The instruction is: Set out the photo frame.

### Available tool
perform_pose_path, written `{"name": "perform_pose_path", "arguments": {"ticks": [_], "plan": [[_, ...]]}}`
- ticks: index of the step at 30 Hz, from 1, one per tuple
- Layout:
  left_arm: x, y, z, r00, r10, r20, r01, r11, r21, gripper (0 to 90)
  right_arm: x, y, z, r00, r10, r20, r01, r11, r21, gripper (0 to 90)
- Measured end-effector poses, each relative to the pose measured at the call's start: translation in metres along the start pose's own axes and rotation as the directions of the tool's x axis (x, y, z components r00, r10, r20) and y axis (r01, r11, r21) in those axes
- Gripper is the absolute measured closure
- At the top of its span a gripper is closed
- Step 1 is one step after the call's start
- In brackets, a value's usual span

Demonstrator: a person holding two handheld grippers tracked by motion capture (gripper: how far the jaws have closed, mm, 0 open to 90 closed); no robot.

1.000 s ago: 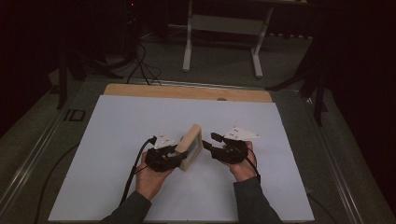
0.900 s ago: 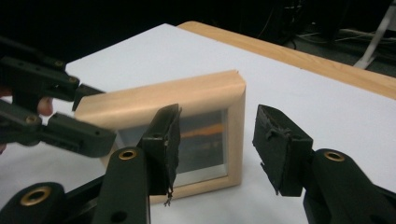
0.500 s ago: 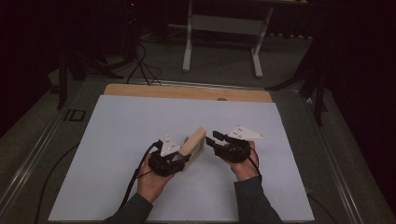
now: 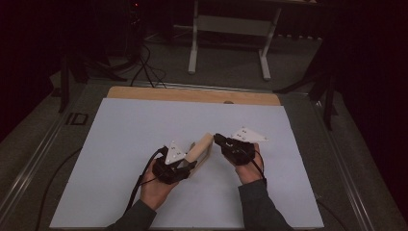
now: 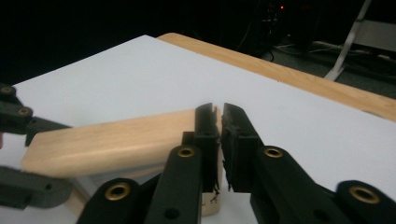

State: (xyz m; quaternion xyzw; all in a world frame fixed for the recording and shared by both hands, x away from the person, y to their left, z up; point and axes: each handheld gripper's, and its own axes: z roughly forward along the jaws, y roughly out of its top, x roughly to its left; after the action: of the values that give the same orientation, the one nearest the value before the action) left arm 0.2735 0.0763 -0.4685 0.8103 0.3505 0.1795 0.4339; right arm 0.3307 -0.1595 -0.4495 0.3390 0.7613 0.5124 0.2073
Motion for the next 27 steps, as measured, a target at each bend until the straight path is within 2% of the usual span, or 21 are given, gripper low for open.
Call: {"name": "perform_pose_path", "arguments": {"ticks": [4,7,18,23,27], "plan": [[0.000,0.000,0.000,1.0000,0.003,0.001,-0.003,1.0000,0.001,60.1,0.000,0.001,0.006,0.9999,-0.010,0.004,0.010,1.000,-0.010,89.6],[0.000,-0.001,-0.001,1.0000,0.005,0.001,-0.005,1.0000,-0.001,60.1,0.000,0.003,0.012,0.9999,-0.010,0.006,0.010,1.000,-0.001,89.7],[-0.001,-0.001,0.000,0.9999,0.010,0.001,-0.010,0.9999,-0.003,60.1,0.004,0.017,0.038,0.9981,-0.061,0.007,0.061,0.998,0.033,89.7],[-0.001,-0.002,0.000,0.9999,0.011,-0.002,-0.011,0.9999,-0.007,60.0,0.000,0.018,0.048,0.9991,-0.033,0.025,0.032,0.998,0.060,89.8],[-0.001,-0.002,0.000,1.0000,-0.003,0.001,0.003,0.9999,-0.011,59.8,0.000,0.017,0.050,0.9992,-0.032,0.025,0.030,0.997,0.067,89.8]]}}
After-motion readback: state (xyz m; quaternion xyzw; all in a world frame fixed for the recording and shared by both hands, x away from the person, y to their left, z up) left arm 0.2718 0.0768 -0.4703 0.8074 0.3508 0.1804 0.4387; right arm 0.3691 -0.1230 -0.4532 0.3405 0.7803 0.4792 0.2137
